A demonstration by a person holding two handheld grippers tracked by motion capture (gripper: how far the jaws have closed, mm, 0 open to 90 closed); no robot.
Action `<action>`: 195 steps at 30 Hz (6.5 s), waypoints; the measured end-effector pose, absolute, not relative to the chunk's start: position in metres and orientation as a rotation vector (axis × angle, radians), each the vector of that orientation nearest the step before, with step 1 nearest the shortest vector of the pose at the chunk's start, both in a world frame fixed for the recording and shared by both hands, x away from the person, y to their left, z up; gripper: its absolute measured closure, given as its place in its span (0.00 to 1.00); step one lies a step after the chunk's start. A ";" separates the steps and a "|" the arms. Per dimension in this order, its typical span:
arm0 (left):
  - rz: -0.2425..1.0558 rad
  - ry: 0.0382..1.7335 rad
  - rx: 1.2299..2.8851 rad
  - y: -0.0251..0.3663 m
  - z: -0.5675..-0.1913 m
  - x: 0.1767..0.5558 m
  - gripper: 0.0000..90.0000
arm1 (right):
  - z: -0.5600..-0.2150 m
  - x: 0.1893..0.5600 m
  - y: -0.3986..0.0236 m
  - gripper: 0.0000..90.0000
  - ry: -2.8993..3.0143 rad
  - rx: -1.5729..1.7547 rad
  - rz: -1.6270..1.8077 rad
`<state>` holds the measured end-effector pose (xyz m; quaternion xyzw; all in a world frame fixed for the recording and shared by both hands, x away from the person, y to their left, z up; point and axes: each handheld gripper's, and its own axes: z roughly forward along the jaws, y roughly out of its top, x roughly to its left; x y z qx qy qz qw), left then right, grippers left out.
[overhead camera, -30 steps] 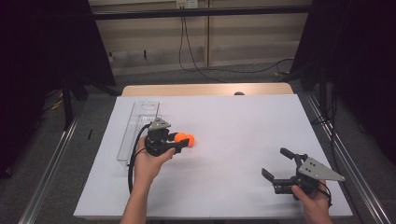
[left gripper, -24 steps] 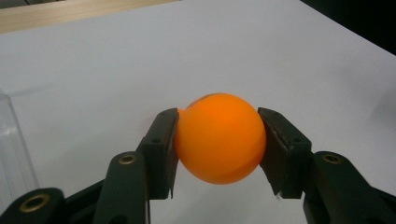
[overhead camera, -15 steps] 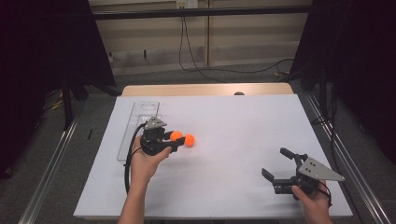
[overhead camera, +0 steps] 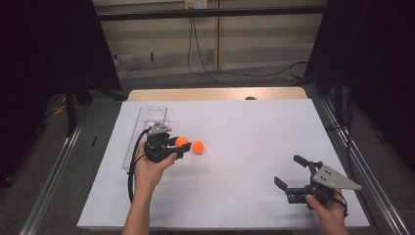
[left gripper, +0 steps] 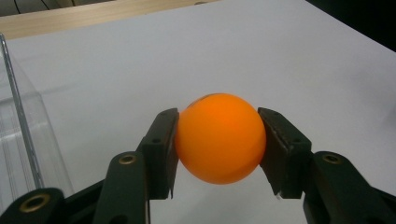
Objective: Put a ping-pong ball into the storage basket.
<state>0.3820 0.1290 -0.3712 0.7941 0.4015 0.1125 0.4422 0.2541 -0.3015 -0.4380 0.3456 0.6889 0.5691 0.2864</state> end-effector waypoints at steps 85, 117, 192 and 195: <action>0.402 1.104 1.939 0.164 -0.371 0.389 0.57 | -0.439 0.255 -0.300 0.02 1.844 0.932 1.533; 0.430 1.126 1.923 0.174 -0.369 0.388 0.57 | -0.439 0.254 -0.300 0.02 1.843 0.931 1.536; 0.516 1.236 1.894 0.205 -0.379 0.394 0.56 | -0.439 0.254 -0.300 0.02 1.847 0.927 1.534; 0.514 1.246 1.898 0.206 -0.381 0.395 0.56 | -0.438 0.254 -0.300 0.02 1.846 0.930 1.534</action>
